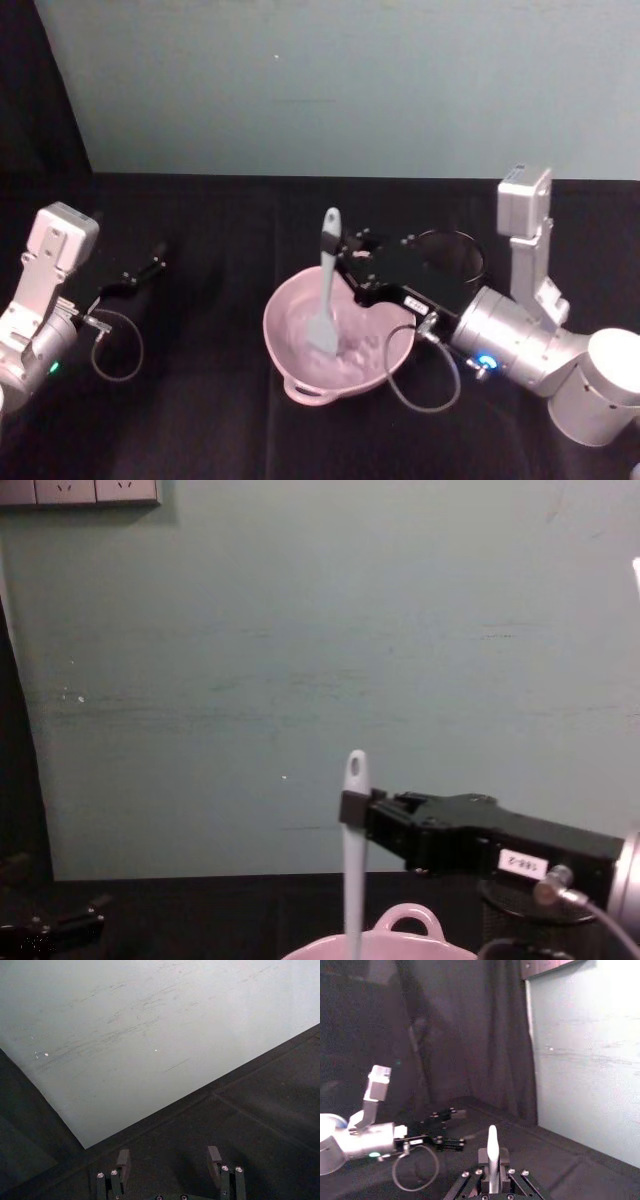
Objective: Use the one hand to pick up the spoon and stir the clear water in the bowl.
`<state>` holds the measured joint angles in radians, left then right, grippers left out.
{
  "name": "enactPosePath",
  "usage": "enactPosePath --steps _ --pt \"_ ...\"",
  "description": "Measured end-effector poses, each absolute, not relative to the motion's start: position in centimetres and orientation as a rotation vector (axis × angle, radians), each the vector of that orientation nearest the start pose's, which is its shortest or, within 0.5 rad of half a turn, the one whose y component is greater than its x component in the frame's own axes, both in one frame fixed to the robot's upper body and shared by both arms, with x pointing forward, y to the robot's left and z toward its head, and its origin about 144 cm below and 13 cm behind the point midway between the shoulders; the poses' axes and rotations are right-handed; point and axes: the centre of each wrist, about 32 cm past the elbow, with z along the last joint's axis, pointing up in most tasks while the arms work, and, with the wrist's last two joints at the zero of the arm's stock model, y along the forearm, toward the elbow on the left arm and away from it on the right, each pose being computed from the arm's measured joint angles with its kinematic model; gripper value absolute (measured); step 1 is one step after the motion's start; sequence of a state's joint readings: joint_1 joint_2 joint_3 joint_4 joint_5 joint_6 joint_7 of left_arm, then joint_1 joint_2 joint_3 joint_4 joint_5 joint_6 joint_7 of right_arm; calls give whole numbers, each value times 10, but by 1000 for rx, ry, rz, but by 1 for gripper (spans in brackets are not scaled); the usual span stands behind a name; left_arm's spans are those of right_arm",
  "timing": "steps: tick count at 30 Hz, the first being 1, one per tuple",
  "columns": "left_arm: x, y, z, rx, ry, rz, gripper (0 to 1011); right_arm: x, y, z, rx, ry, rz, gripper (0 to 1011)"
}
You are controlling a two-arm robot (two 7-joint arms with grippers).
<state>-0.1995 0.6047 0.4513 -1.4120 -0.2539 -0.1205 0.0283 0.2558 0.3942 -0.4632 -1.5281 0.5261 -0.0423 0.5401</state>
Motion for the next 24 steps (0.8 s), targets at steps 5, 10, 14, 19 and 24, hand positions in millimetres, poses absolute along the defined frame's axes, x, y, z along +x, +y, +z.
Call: enactPosePath --steps 5,10,14,19,24 --pt "489 310 1140 304 -285 1248 1005 503 -201 1181 99 1 -591 121" --pt "489 310 1140 304 -285 1248 1005 510 -193 1181 102 4 -580 121" --pt "489 310 1140 304 -285 1248 1005 521 -189 1178 106 11 -589 121" --pt "489 310 1140 304 -285 1248 1005 533 -190 1173 95 5 -624 121" --pt "489 310 1140 304 -285 1248 1005 540 -199 1171 94 -4 -676 121"
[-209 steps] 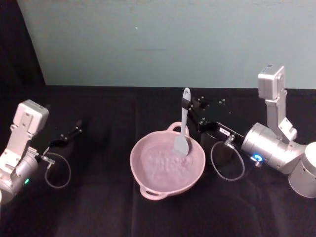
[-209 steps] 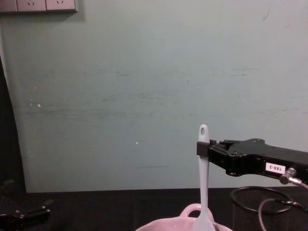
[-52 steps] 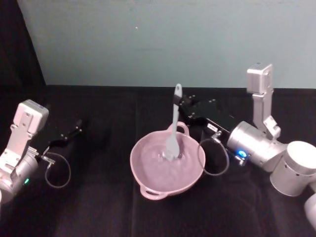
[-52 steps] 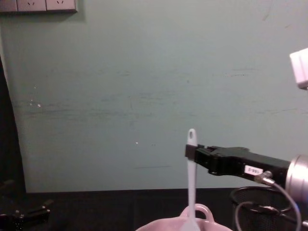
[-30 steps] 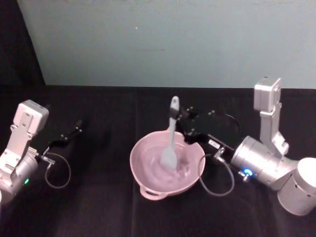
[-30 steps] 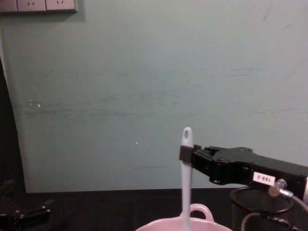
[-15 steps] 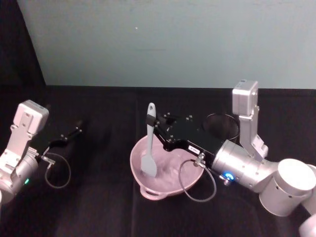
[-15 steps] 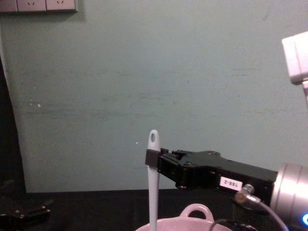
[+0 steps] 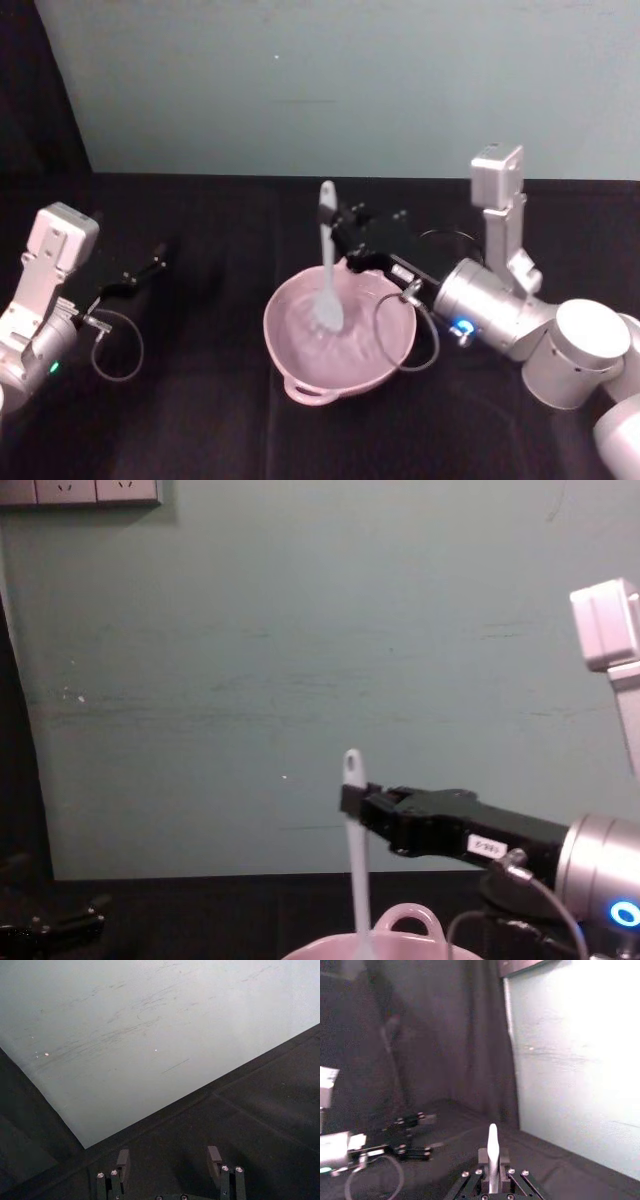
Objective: Use the one hand to pick up the spoon and stir the clear water in the bowl.
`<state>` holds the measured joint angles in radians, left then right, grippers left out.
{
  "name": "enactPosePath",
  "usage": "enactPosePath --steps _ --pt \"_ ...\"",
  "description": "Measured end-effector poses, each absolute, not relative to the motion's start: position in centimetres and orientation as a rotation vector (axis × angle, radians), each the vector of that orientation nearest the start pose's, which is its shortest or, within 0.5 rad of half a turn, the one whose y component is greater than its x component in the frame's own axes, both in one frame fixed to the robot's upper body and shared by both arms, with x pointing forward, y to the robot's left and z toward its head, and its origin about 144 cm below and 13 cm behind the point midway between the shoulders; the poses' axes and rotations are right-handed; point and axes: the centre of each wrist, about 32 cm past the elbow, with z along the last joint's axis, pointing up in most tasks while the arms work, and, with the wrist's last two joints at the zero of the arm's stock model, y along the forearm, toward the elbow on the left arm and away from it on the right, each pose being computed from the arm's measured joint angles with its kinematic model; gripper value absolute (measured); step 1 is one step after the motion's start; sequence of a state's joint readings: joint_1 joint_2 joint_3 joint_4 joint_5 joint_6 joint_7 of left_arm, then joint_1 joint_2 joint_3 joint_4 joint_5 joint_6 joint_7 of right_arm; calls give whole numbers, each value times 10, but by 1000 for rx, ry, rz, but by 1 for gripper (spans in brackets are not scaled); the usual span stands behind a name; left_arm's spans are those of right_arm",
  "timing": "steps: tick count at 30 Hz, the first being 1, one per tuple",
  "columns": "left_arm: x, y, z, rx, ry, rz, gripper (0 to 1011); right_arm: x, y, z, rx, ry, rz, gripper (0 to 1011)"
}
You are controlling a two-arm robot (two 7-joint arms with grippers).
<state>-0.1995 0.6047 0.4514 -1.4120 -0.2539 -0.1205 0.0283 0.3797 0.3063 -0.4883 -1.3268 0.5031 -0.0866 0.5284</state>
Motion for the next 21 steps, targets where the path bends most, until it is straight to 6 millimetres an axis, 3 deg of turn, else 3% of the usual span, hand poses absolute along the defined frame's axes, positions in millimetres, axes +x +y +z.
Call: enactPosePath --steps 11,21 --pt "489 310 1140 304 -285 1248 1005 541 -227 1177 98 -36 -757 121" --pt "489 310 1140 305 -285 1248 1005 529 -234 1177 85 -37 -747 121"
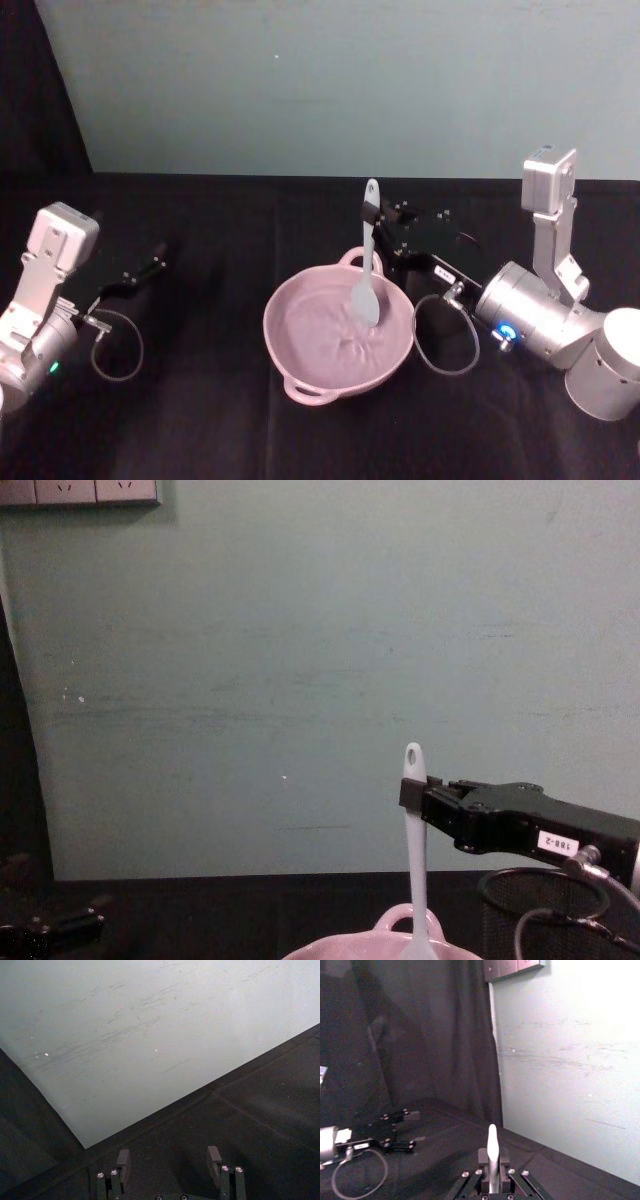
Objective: Use the one hand to pick up the spoon and stir the clear water in the bowl.
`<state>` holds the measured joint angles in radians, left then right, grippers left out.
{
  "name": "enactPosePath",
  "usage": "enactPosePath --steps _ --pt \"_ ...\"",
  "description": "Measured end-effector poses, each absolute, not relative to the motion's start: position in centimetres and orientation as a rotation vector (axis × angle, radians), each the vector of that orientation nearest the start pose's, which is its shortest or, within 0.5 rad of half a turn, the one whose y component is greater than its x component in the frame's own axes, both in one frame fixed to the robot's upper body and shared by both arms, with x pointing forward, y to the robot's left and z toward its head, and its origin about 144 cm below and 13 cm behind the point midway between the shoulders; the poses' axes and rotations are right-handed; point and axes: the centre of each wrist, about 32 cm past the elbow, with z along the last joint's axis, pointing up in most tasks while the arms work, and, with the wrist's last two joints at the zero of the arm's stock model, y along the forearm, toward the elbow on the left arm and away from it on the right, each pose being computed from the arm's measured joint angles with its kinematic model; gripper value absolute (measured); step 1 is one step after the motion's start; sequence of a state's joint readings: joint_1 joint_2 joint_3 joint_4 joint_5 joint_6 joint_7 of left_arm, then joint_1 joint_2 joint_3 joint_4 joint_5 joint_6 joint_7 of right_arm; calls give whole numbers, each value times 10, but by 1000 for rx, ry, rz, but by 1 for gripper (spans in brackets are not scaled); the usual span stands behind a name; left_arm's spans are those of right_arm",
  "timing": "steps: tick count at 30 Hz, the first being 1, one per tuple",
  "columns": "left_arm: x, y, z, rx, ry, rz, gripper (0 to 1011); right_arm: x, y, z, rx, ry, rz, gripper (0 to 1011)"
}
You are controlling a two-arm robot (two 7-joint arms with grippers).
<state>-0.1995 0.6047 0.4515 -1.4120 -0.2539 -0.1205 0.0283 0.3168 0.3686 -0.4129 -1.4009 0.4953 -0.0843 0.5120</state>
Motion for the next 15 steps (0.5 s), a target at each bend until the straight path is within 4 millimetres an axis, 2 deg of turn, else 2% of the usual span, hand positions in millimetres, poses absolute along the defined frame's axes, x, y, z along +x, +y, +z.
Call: enactPosePath --steps 8,15 --pt "489 310 1140 305 -285 1248 1005 510 -224 1176 79 -32 -685 121" --pt "489 310 1140 305 -285 1248 1005 498 -204 1174 90 -10 -611 121"
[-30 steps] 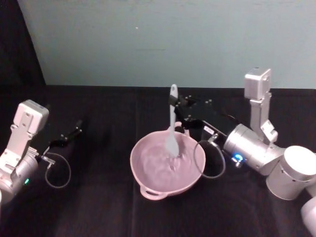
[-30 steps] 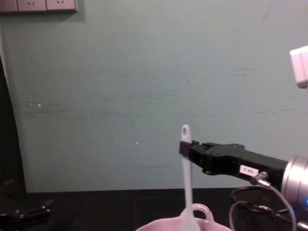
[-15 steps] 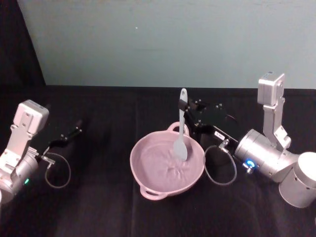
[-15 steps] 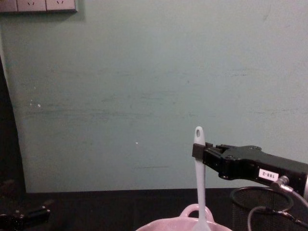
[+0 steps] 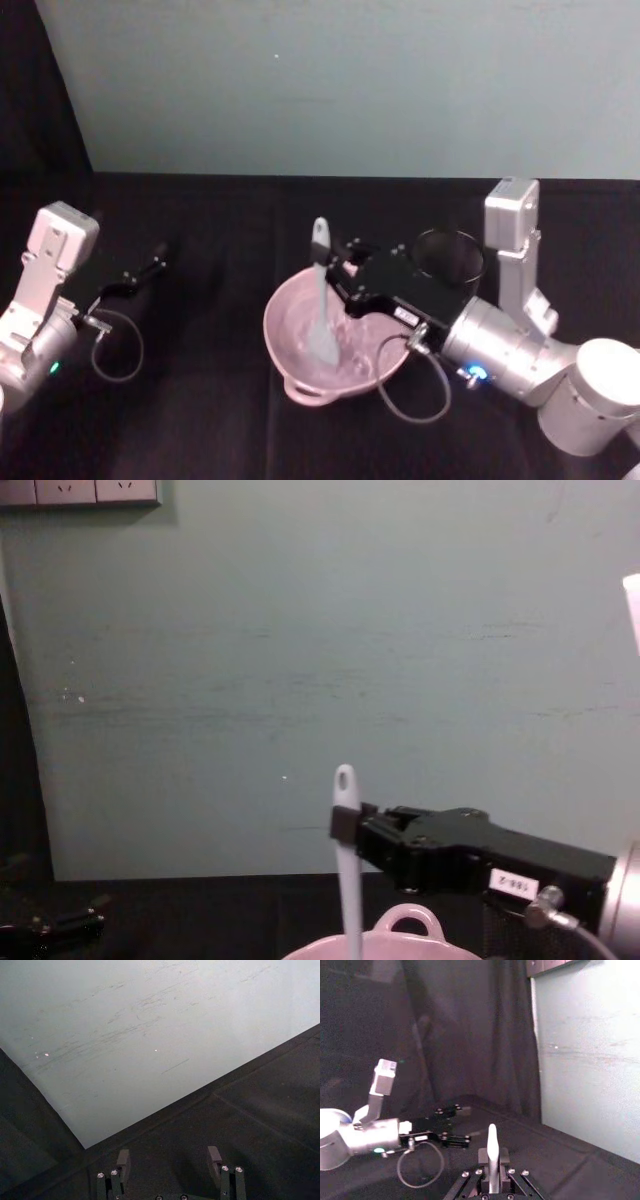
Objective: Use the one hand to pick up the spoon and stir the clear water in the bowl.
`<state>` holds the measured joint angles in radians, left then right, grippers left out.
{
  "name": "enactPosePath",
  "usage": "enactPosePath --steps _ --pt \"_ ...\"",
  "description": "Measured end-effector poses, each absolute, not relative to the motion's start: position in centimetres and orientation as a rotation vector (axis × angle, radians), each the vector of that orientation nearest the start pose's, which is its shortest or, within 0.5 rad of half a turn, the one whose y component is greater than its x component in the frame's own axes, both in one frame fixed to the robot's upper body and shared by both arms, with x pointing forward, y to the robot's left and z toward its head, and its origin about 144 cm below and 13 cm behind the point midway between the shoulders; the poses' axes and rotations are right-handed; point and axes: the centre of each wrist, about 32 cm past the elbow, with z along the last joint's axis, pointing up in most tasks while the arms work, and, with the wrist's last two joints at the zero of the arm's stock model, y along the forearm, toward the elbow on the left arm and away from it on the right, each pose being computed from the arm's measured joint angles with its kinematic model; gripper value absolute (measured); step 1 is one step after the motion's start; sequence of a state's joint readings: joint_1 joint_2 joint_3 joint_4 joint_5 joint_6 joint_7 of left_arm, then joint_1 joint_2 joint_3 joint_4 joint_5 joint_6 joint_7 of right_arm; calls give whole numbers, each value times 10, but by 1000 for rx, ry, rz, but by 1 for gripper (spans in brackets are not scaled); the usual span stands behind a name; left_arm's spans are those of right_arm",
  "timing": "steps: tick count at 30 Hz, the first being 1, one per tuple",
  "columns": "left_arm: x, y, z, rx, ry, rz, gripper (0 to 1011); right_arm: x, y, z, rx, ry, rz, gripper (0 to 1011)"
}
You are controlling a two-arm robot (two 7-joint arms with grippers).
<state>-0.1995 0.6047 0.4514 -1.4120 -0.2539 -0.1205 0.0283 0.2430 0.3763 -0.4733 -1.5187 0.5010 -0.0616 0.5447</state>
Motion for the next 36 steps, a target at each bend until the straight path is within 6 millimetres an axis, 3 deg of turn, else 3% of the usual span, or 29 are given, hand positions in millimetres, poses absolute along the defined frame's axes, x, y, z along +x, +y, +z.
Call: enactPosePath --steps 8,16,24,36 --pt "489 310 1140 305 -285 1248 1005 504 -190 1175 106 3 -575 121" --pt "489 310 1140 304 -285 1248 1005 523 -185 1170 120 46 -590 121" --pt "489 310 1140 305 -285 1248 1005 543 -195 1163 119 56 -666 121" --pt "489 310 1140 304 -285 1248 1005 543 -224 1168 111 5 -764 122"
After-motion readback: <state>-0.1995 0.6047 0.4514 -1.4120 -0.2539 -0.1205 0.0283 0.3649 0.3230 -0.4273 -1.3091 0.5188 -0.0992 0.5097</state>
